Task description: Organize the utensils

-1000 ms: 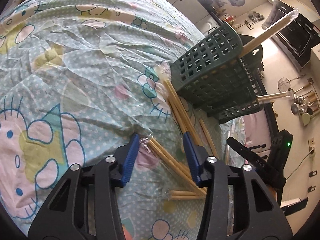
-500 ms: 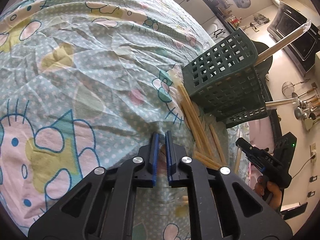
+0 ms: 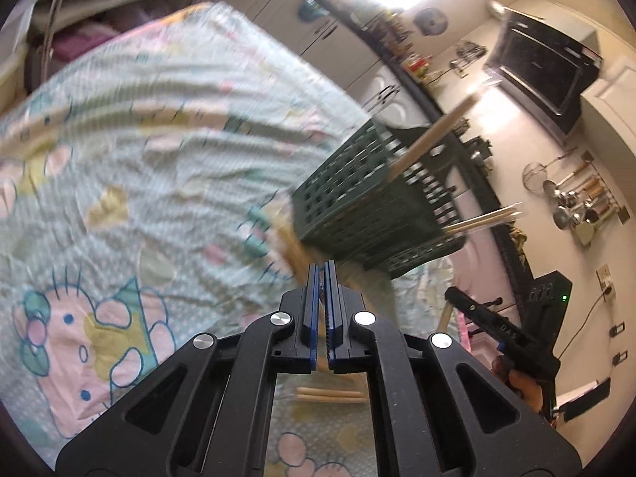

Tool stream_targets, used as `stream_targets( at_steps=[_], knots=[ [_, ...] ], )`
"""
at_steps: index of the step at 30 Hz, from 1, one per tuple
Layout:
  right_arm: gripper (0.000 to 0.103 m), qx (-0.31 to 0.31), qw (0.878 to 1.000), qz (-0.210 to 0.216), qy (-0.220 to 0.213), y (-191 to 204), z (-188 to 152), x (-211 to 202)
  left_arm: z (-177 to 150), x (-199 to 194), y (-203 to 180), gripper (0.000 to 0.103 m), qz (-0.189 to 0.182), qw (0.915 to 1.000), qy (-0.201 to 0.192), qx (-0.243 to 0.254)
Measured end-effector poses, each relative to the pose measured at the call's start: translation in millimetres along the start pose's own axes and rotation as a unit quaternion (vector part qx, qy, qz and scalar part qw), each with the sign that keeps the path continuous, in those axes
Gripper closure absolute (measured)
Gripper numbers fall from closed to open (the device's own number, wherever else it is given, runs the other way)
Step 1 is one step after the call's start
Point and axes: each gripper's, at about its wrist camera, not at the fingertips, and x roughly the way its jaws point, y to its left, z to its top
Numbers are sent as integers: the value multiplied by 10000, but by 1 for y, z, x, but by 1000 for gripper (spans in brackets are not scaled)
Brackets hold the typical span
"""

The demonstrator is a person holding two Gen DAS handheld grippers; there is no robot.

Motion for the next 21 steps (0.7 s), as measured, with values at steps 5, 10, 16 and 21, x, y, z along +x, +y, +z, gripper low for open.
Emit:
stream_targets(
  at_steps=[5,10,16,21],
  knots=[
    [96,-198,9997,61,-140,14,1,-14,6,-15,-27,102,-176,9992,-186,310],
    [97,-412,9986,154,-297,30,2,-30,7,-17,-52,103,-396,9974,-202,565],
    [97,-632,9965,283,-468,48,5,-47,8,-22,-75,103,-564,9947,-204,833],
    [97,-820,9936,411,-661,62,11,-63,13,-27,-99,103,-728,9909,-253,1107]
  ],
)
